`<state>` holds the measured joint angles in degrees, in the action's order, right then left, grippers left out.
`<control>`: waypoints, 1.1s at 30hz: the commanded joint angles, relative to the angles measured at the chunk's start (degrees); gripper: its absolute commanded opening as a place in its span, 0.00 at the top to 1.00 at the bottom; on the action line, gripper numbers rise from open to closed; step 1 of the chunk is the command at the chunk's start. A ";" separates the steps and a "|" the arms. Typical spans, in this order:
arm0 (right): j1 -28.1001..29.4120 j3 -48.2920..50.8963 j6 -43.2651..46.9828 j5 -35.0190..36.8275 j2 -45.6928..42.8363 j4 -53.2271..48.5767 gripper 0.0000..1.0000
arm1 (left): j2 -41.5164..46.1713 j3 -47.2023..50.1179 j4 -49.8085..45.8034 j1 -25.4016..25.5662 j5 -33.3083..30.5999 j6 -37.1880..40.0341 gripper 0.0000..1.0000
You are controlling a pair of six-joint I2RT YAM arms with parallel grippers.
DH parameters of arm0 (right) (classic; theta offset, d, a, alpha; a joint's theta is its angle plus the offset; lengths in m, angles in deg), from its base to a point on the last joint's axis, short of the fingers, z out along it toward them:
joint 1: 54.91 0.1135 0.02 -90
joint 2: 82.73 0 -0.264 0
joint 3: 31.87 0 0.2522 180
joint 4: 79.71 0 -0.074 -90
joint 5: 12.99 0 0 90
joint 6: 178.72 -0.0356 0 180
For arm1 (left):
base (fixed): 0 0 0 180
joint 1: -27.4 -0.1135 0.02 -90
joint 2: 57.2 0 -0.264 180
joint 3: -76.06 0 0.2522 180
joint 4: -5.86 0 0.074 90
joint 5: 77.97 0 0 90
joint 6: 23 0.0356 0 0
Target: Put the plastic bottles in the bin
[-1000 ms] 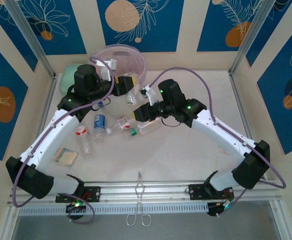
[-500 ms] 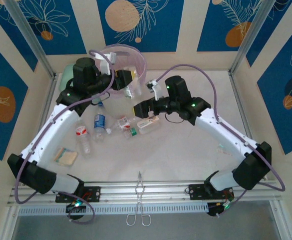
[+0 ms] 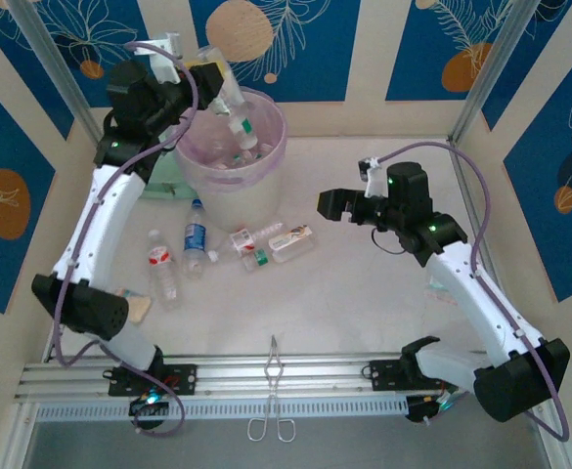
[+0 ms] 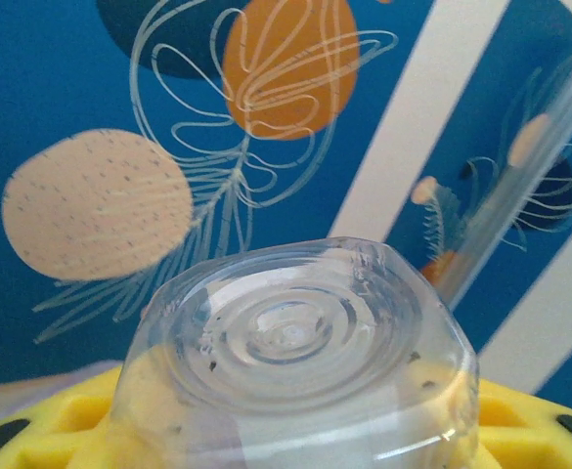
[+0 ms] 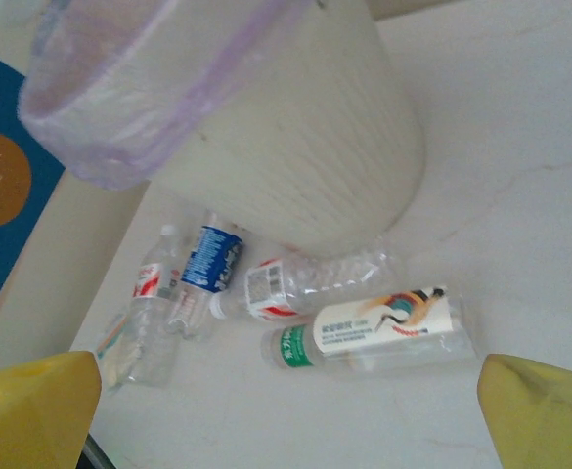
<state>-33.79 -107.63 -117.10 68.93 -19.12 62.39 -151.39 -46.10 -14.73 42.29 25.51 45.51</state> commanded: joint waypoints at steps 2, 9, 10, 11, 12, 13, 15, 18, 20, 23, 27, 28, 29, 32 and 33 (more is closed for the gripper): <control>-0.20 1.30 -1.34 1.30 -1.56 -2.63 0.01 | -6.85 -2.87 8.42 -0.31 -5.69 4.91 0.89; -0.45 2.22 -0.70 1.36 -2.24 -3.27 0.01 | -15.39 -6.47 5.87 -0.31 -5.83 11.42 0.99; -0.54 2.27 -0.55 1.39 -2.18 -3.37 0.01 | -16.02 -6.47 5.07 -0.31 -5.60 11.98 0.99; -0.64 2.40 -0.38 1.33 -2.10 -3.61 0.01 | -16.71 -6.47 3.78 -0.30 -4.82 12.82 0.99; -0.73 2.45 -0.38 1.18 -2.01 -3.51 0.01 | -17.26 -6.47 2.31 -0.28 -3.77 13.65 0.99; -0.82 2.57 -0.36 1.07 -1.87 -3.47 0.01 | -17.77 -6.38 0.83 -0.20 -2.94 14.43 0.99; -0.91 2.74 -0.46 0.96 -1.65 -3.18 0.01 | -18.70 -5.93 -2.51 -0.04 -1.94 16.60 1.00; -0.92 2.75 -0.40 0.78 -1.01 -3.17 0.01 | -19.73 -5.30 -6.90 0.16 -1.70 19.13 1.00; -0.87 2.65 -0.41 0.78 -0.49 -3.13 0.01 | -19.94 -4.02 -8.16 0.14 -1.36 20.09 1.00; -0.91 2.52 -0.53 0.65 0.16 -3.10 0.01 | -20.31 -1.99 -9.31 0.16 -0.76 21.32 1.00; -0.82 2.49 -0.96 1.14 0.80 -3.40 0.01 | -21.06 -0.04 -11.06 0.83 -2.20 24.28 0.94; -0.75 2.40 -1.37 2.01 1.02 -3.70 0.01 | -21.39 0.38 -11.41 1.35 -3.75 25.57 0.92; -0.73 2.14 -2.20 3.96 1.36 -4.65 0.01 | -21.79 0.85 -11.74 1.69 -5.59 26.70 0.92; -0.79 1.70 -4.05 9.12 2.26 -7.97 0.01 | -23.28 1.65 -11.85 1.91 -6.93 27.39 0.91; -0.97 1.99 -4.68 9.83 2.35 -8.28 0.01 | -23.85 1.72 -11.83 1.91 -6.53 27.07 0.91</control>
<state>-34.48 -105.51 -119.42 74.15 -17.46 57.71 -170.95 -47.46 -21.00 44.35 22.82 67.84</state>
